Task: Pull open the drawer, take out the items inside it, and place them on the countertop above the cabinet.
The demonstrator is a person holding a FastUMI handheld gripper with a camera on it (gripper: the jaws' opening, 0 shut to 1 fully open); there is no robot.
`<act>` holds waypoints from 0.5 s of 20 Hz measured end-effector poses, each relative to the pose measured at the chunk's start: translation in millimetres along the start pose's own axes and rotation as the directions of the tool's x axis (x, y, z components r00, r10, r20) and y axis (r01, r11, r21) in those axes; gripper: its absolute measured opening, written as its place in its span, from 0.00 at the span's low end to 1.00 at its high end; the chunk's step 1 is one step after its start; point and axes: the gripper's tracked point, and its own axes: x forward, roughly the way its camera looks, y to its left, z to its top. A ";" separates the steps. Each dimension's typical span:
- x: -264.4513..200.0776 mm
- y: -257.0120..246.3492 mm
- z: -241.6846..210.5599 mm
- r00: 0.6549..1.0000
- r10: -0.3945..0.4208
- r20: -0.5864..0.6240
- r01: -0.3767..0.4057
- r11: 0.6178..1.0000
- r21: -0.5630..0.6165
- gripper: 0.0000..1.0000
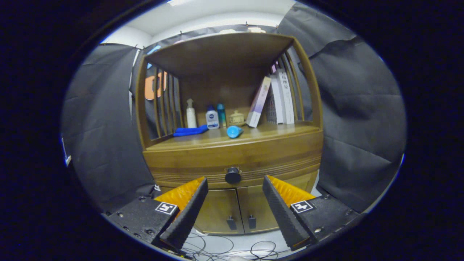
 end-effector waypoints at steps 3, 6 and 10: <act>-41.0 3.2 19.3 0.999 0.018 0.031 -0.017 1.000 -0.015 0.99; -70.3 2.7 38.4 0.998 0.025 0.059 -0.025 1.000 -0.010 0.99; -92.7 -0.7 56.3 0.996 0.025 0.080 -0.023 0.999 -0.032 0.99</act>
